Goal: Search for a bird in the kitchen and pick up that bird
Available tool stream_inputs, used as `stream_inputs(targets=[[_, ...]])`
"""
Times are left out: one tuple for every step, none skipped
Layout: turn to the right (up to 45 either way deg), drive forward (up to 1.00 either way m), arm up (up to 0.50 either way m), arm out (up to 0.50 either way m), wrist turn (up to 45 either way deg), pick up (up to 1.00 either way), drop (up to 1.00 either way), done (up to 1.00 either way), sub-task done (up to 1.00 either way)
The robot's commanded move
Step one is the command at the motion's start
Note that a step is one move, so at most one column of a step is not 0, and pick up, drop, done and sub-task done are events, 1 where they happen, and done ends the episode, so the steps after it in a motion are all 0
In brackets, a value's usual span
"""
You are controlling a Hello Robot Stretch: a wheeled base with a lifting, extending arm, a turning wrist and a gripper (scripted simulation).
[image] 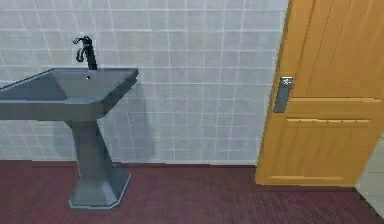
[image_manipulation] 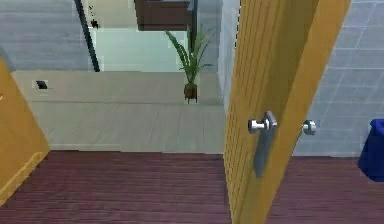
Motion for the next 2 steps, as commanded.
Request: stream_inputs(targets=[[36.0,0.0,0.0,0.0,0.0,0.0,0.0,0.0,0.0],[0.0,0.6,0.0,0.0,0.0,0.0,0.0,0.0,0.0]])
